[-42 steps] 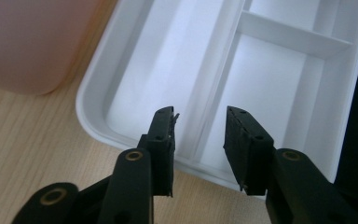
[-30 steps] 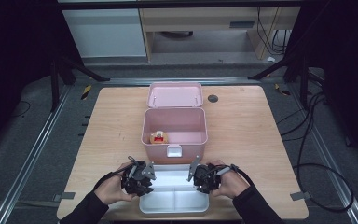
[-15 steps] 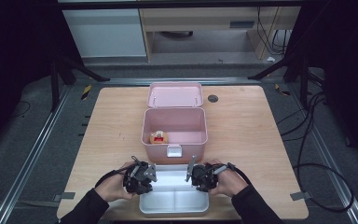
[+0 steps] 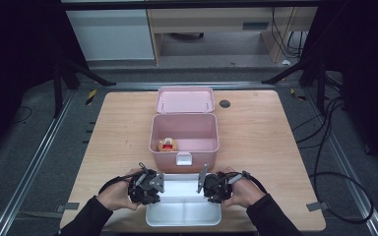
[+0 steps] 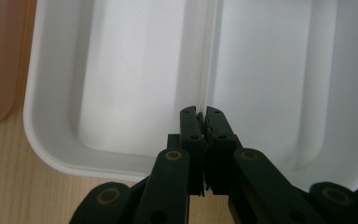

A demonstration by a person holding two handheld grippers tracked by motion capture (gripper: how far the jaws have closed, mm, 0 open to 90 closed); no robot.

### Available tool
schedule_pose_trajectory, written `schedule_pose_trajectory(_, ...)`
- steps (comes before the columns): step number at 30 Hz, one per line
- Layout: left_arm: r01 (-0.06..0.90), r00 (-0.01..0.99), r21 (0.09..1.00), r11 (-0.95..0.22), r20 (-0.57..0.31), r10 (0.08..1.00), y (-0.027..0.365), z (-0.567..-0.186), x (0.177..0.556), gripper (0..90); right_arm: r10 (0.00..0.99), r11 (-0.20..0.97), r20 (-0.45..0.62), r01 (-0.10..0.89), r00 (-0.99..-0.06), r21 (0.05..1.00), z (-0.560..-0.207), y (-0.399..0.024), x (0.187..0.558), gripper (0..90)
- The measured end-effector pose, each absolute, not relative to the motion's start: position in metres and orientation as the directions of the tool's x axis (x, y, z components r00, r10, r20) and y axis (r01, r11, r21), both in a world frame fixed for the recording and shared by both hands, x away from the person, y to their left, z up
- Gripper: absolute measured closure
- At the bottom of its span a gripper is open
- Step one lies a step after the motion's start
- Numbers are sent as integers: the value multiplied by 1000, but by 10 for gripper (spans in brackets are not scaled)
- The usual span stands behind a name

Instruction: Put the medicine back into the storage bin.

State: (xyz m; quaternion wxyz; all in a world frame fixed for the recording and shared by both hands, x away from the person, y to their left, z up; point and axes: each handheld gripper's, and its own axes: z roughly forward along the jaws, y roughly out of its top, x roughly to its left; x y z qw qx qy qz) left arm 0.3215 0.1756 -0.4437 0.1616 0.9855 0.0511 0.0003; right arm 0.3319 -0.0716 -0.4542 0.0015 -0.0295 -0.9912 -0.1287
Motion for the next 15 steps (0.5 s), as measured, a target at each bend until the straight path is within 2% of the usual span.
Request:
schedule_pose_trajectory(6,80,997,324,-943,-21,78,173,-423,314,881,42,966,4,42,-999,256,-429,-76,321,883)
schedule_pose_trajectory(15,62,998,321,-945,1,66,173,-379,309,884,28,951,-8,24,-1000,307,-392,-81,316,885)
